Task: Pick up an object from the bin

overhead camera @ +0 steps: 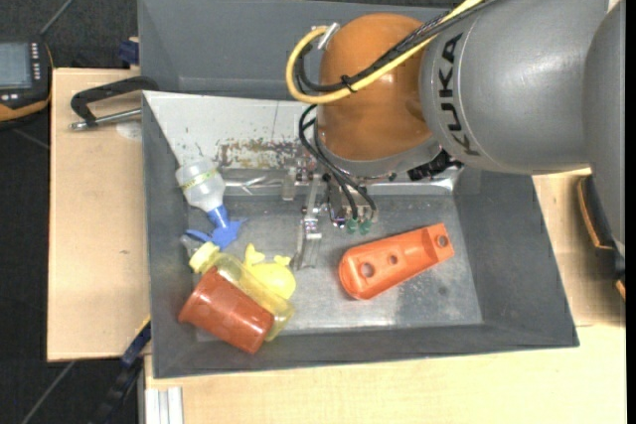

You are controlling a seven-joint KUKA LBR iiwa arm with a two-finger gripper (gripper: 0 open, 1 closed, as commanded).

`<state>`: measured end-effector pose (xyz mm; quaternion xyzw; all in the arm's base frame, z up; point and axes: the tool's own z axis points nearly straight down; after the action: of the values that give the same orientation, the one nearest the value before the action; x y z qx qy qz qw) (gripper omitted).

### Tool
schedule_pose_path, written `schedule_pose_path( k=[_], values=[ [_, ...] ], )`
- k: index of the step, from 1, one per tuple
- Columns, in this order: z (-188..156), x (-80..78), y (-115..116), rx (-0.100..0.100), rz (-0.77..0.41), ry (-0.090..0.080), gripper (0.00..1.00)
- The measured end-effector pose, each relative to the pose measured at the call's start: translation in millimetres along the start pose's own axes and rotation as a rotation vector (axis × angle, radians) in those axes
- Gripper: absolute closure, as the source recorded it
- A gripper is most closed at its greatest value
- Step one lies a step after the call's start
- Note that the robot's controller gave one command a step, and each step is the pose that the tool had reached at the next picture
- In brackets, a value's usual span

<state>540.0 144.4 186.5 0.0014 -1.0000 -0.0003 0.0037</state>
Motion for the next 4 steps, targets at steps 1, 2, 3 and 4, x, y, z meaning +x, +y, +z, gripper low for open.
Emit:
schedule_pose_path(
  k=[1,2,3,4],
  values=[
    [-5,-1.9,-1,-0.001,0.002,-0.008,0.00],
    [-2,-0.6,-3,-0.003,-0.006,-0.014,0.00],
    [20,-0.9,-25,0.002,-0.020,0.003,0.00],
    [14,12.2,-30,-0.004,-0.058,-0.023,0.00]
  ],
)
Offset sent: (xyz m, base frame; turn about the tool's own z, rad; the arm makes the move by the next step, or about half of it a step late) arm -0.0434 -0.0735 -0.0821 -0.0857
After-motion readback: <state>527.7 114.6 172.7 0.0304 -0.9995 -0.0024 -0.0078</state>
